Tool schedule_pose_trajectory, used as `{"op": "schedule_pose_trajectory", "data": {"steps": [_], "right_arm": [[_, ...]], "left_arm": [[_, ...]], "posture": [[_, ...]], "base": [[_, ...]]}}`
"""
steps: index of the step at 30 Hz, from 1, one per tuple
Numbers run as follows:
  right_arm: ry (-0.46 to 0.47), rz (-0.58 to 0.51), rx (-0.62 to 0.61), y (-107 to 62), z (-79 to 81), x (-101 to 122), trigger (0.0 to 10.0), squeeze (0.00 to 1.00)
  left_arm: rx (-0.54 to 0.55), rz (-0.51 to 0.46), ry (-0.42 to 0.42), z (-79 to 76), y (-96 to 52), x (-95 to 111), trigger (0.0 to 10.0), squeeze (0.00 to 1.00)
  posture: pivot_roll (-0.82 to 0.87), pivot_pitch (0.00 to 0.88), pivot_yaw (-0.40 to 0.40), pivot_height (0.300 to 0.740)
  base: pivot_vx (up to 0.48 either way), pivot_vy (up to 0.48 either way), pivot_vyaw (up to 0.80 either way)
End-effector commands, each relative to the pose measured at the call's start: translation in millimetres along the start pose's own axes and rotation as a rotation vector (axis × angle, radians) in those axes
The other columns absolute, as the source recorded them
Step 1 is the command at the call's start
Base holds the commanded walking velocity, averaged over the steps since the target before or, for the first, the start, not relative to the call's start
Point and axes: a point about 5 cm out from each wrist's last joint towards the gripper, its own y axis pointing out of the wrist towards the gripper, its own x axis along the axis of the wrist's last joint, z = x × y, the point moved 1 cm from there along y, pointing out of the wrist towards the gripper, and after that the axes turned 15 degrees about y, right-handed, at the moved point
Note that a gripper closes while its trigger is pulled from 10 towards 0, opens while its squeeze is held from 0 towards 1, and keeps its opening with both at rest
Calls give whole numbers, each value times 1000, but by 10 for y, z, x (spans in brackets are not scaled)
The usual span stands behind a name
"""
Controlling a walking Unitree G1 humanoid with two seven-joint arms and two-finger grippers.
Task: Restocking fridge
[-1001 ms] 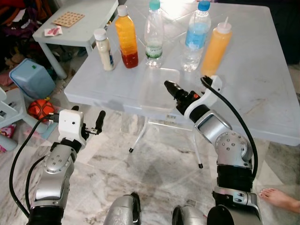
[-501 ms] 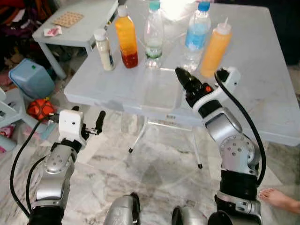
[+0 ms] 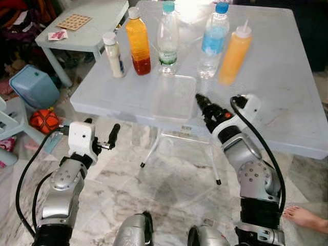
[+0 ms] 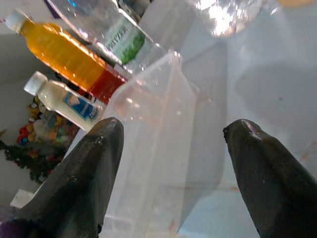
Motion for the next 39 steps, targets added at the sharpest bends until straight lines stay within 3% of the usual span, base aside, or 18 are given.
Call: {"op": "schedule_pose_trajectory", "data": {"steps": [1,6,15,16,18,19,20,21,22,31,39], "right_arm": [[32,33,5,66,43,-82,10000,0],[14,56,19,110,53,-112,10000,0],[72,87,22,173,40,-136,10000,0],[73,90,13,181,28,-144,7569,0],[69,92,8,185,21,-148,7569,0],[68,97,10,188,23,-155,6392,0],[73,105,13,194,30,-165,1804,0],[77,120,16,201,37,-182,471,0],[78,137,22,213,49,-201,0,0],[31,162,18,309,69,-140,0,0],[67,161,21,371,93,-88,0,0]], "left_arm": [[-56,-6,-44,-44,-43,14,10000,0],[-94,-6,-37,-98,-85,2,10000,0],[-104,-6,-33,-105,-97,4,10000,0],[-102,-5,-33,-90,-93,6,10000,0],[-99,-5,-31,-81,-91,6,10000,0],[-99,-5,-30,-78,-91,6,10000,0],[-99,-5,-30,-78,-92,7,10000,0],[-100,-6,-29,-78,-94,8,10000,0],[-100,-6,-28,-77,-96,9,10000,0],[-99,-5,-22,-107,-114,3,10000,0],[-90,-6,-15,-87,-109,5,10000,0]], "posture": [[73,111,71,740],[79,113,67,740],[80,116,64,740],[80,116,64,740],[80,116,64,740],[80,118,64,740],[81,119,63,740],[81,119,63,740],[83,118,63,740],[85,117,60,740],[86,118,59,740]], "base": [[0,0,0],[0,0,0],[0,0,0],[0,0,0],[0,0,0],[0,0,0],[0,0,0],[0,0,0],[0,0,0],[0,0,0],[0,0,0]]}}
